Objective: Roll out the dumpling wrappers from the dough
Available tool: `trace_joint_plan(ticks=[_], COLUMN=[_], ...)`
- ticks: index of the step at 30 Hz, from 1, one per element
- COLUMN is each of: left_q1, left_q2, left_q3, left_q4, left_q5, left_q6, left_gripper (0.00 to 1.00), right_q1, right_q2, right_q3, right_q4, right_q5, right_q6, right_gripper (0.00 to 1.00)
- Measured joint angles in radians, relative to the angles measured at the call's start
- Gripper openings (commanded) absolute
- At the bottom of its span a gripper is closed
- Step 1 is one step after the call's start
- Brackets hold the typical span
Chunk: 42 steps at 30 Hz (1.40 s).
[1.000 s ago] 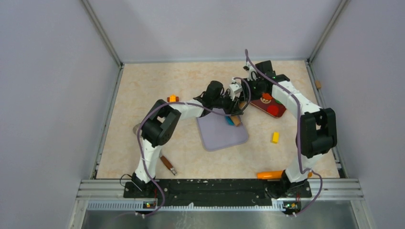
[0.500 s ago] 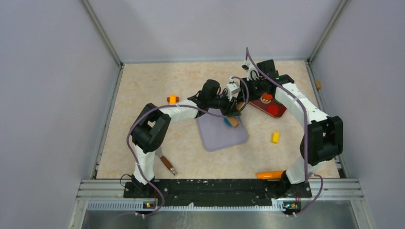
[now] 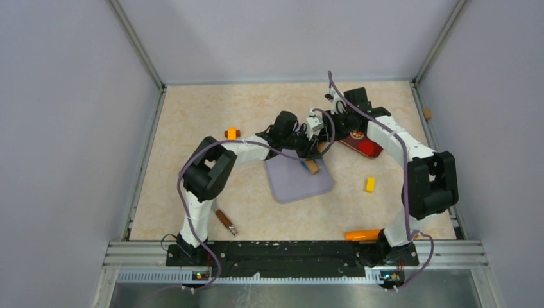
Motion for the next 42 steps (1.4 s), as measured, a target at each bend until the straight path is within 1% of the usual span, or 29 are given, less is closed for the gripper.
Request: trace_joint_plan(ticks=[3, 12, 16, 23, 28, 33, 38, 42], left_q1=[0.0, 0.0, 0.0, 0.003, 0.017, 0.043, 0.067, 0.067], left_q2=[0.029, 0.031, 0.018, -0.023, -0.072, -0.162, -0.285, -0.311], left_q3=[0.001, -0.002, -0.026, -0.084, -0.143, -0.198, -0.221, -0.2], left_q4=[0.01, -0.002, 0.006, 0.013, -0.037, -0.101, -0.162, -0.16], left_q5=[0.001, -0.024, -0.04, -0.066, -0.068, -0.065, -0.087, -0.085], left_q6=[0.015, 0.026, 0.029, 0.04, 0.056, 0.089, 0.095, 0.087], left_gripper=[0.0, 0.0, 0.0, 0.0, 0.0, 0.0, 0.0, 0.0], right_q1=[-0.005, -0.006, -0.003, 0.024, 0.056, 0.099, 0.128, 0.133], right_q2=[0.003, -0.032, -0.038, -0.031, -0.008, 0.005, -0.003, -0.048], right_q3=[-0.056, -0.182, -0.21, -0.209, -0.203, -0.146, -0.042, -0.013], right_q4=[0.068, 0.269, 0.316, 0.322, 0.309, 0.262, 0.203, 0.171], right_q5=[0.003, 0.007, 0.005, -0.008, -0.039, -0.079, -0.113, -0.089], right_q6=[0.0, -0.005, -0.004, 0.007, 0.044, 0.069, 0.06, 0.031], right_gripper=[0.0, 0.0, 0.0, 0.0, 0.0, 0.0, 0.0, 0.0])
